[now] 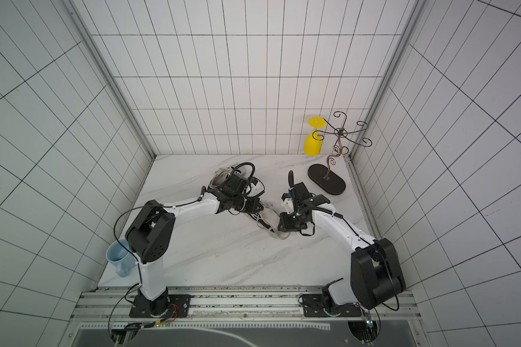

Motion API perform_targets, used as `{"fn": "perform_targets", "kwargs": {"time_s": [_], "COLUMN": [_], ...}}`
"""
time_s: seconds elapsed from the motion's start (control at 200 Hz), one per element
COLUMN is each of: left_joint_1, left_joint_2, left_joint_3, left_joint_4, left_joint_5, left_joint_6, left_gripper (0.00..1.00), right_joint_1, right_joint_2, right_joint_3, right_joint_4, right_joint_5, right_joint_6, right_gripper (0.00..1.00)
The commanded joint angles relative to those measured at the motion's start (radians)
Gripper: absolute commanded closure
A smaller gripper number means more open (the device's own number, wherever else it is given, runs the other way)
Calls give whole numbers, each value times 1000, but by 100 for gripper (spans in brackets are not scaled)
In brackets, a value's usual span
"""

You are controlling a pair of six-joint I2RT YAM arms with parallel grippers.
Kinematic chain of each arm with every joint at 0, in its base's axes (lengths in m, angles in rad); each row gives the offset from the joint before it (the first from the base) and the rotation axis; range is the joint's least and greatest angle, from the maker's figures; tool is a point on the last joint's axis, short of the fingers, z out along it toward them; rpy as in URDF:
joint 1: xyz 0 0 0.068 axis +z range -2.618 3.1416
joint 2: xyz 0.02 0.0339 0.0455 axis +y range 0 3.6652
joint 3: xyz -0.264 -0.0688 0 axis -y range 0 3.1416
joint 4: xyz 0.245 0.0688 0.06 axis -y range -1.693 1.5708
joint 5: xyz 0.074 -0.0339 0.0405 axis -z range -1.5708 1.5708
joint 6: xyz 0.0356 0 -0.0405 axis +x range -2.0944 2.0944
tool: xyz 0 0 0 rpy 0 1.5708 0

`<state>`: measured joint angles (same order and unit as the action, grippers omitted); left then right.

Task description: Insert the insole into the shoe

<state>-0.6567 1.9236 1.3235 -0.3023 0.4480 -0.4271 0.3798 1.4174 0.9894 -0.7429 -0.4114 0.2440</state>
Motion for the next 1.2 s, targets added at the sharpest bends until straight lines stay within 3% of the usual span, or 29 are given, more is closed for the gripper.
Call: {"fn": "perform_targets", "kwargs": {"time_s": [0.0,0.4,0.605,0.76,0.95,1.04,1.119,1.194], "left_joint_1": [-16,-56,-56,-51,-38,-36,-36,-36], "left_joint_2": [-31,-34,-6,-3,-3,-2,1,3], "left_joint_3": [0,56,85,86,76,84,89,85], "left_joint_4": [15,-47,-84,-65,-19,-29,-43,-47], "left_joint_5": [-14,95,96,99,84,67,50,39], "left_joint_6": [19,140,167,142,62,58,67,72], "left_gripper": [100,100,100,100,100,100,100,100], "right_joint_1": [-23,-48,-50,-44,-13,-12,-22,-35], "right_joint_2": [5,156,211,267,272,237,182,140], "right_joint_3": [-42,184,293,347,292,252,225,201], "right_joint_4": [11,19,21,16,11,4,-7,-37], "right_joint_5": [-8,-9,-15,-29,8,31,52,58], "right_joint_6": [53,13,6,-22,-49,-32,-8,7], "right_gripper": [80,83,84,85,86,80,61,55]}}
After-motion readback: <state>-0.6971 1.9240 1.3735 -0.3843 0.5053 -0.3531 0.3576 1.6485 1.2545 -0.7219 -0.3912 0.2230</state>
